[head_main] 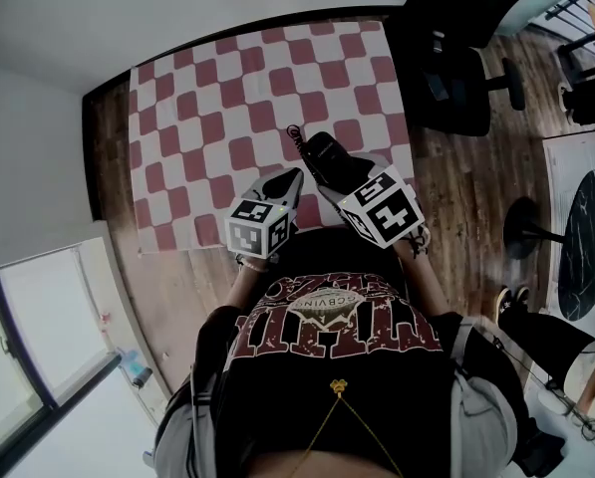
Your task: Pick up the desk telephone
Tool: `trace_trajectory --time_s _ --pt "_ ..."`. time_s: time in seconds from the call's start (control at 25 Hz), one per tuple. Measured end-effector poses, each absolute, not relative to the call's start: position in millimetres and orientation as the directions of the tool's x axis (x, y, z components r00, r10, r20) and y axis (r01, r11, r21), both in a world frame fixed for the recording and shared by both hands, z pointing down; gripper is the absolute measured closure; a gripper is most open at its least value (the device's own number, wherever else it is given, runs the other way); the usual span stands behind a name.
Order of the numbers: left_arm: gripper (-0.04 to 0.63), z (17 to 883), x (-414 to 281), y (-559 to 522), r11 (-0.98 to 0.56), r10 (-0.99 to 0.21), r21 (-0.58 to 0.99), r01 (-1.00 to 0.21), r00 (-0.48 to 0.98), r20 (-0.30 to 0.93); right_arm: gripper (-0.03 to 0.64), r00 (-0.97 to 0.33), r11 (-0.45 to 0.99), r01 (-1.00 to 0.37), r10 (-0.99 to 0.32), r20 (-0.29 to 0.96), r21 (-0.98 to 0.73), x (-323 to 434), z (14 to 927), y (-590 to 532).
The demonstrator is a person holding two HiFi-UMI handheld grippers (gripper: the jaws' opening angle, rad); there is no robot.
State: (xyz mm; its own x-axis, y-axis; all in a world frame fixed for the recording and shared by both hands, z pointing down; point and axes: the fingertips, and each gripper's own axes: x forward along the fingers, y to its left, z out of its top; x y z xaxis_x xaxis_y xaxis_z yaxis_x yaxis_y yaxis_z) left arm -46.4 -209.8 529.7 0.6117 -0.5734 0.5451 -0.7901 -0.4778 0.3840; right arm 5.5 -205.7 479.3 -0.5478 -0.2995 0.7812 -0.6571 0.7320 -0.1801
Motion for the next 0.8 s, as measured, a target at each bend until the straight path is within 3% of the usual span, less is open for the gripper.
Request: trace_trajectory --time_s 0.8 --pt "0.588 533.2 -45.1 -208.1 -0.478 -0.563 0.393 -0.786 0.617 0.550 0.328 -0.568 0.768 -0.621 -0.301 0.766 -0.158 2.0 442.9 -202.2"
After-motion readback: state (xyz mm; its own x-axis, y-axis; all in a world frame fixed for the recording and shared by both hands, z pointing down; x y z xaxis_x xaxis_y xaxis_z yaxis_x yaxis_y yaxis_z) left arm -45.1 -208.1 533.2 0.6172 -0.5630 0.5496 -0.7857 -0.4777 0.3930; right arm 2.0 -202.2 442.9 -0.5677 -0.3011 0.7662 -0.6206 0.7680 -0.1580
